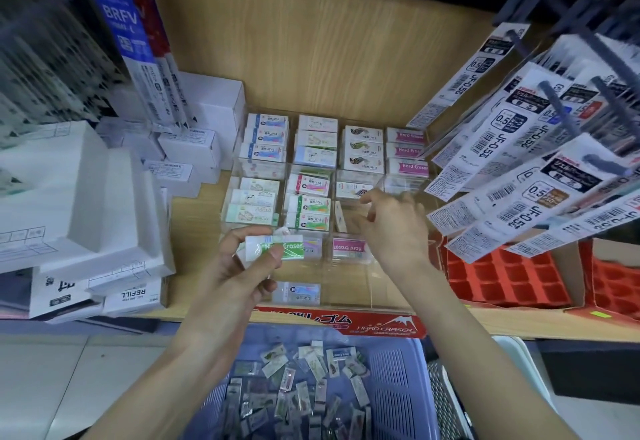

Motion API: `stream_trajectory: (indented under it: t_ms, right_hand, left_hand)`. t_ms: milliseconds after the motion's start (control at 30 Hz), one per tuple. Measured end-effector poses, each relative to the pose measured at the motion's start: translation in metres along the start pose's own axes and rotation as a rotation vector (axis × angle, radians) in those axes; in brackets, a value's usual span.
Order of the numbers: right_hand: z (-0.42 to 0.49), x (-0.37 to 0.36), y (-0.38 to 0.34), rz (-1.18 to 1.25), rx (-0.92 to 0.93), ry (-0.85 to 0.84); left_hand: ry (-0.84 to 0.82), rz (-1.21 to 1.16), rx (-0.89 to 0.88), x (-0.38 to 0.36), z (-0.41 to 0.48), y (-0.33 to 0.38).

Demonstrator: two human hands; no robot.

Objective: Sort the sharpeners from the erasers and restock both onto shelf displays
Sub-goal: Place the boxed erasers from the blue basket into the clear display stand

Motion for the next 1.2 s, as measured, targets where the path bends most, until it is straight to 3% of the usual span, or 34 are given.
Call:
stream_trajectory:
  t_ms: [133, 300, 500, 567, 700, 900, 1033, 1200]
  right_hand:
    - [0.003, 0.004, -0.007, -0.119, 0.015, 0.067]
    - [0.009, -0.012, -0.027, -0.278, 0.091, -0.090]
    - [0.018, -0.013, -0.023, -0.256, 0.025, -0.169]
    - [0.016, -0.008, -0.016, -0.128, -0.037, -0.177]
    - [0.010, 0.010, 0.003, 0.503, -0.273, -0.129]
    - [-0.007, 0.014, -0.006, 1.160, -0.409, -0.254]
    - [-0.009, 0.011, -0.006, 1.274, -0.417, -0.324]
    - [-0.010, 0.011, -0.002, 1.137, -0.333, -0.323]
  left_hand:
    - [0.006, -0.002, -0.010, 0.001, -0.001, 0.003]
    - [0.015, -0.008, -0.018, 0.001, -0.001, 0.006]
    - [0.047, -0.019, -0.031, 0.006, -0.001, 0.008]
    - [0.057, -0.024, -0.038, 0.007, -0.001, 0.010]
    - [0.044, -0.010, -0.052, 0.006, -0.002, 0.011]
    - [0.031, -0.009, -0.060, 0.005, -0.002, 0.010]
    - [0.027, -0.008, -0.053, 0.005, 0.000, 0.009]
    - [0.027, -0.009, -0.051, 0.005, 0.001, 0.007]
Point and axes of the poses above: each hand's wrist, its own z-axis towards the middle knuckle, its own x-axis out of the back of the hand, y = z × x, the point moved 8 cm from there along z, towards the middle knuckle, and after that the axes turned 12 degrees about y, right-handed, at the moved point
